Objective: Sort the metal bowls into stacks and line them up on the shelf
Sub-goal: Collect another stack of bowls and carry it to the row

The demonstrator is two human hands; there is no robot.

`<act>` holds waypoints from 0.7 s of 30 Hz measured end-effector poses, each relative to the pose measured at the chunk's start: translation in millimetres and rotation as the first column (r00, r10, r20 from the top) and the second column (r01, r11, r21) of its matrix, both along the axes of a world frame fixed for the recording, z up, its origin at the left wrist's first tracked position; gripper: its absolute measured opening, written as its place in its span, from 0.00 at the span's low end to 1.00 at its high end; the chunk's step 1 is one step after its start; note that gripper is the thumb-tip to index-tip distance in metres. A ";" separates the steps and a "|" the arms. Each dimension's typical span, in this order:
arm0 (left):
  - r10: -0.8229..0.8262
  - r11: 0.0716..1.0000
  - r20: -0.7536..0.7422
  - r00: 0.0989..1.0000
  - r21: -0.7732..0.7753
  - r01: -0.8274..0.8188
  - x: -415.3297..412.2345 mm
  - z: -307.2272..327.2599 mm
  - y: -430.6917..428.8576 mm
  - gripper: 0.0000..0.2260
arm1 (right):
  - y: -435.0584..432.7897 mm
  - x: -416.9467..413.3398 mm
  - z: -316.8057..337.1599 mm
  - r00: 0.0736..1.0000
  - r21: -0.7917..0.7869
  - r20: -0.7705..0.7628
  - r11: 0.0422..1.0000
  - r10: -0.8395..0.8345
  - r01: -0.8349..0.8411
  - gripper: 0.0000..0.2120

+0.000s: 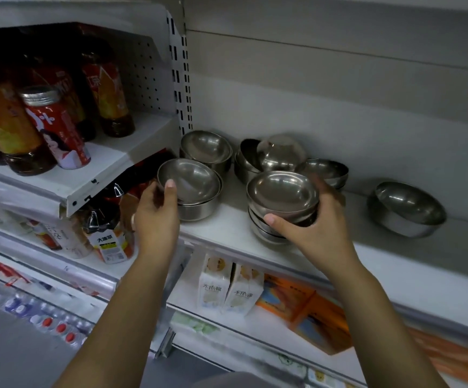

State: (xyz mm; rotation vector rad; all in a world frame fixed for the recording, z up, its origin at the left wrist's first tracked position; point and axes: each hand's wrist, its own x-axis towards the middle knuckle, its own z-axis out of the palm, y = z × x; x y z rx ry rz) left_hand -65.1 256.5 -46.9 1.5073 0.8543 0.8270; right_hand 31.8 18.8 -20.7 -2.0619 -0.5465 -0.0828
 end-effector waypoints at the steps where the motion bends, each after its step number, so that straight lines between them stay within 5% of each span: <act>1: -0.002 1.000 0.000 1.000 0.005 0.002 0.5 -0.9 0.6 0.23 | -1.7 0.5 -3.5 1.000 -0.025 -0.015 1.000 -0.017 0.017 0.50; 11: -0.019 1.000 -0.006 1.000 0.014 0.019 1.0 -7.4 8.5 0.24 | -7.1 1.1 -5.3 0.994 -0.131 -0.108 0.991 -0.031 0.017 0.67; 21: -0.128 0.990 0.040 0.991 -0.058 0.130 -16.3 -14.1 19.1 0.22 | 49.9 -7.7 50.3 0.946 -0.422 0.160 0.886 0.281 -0.192 0.54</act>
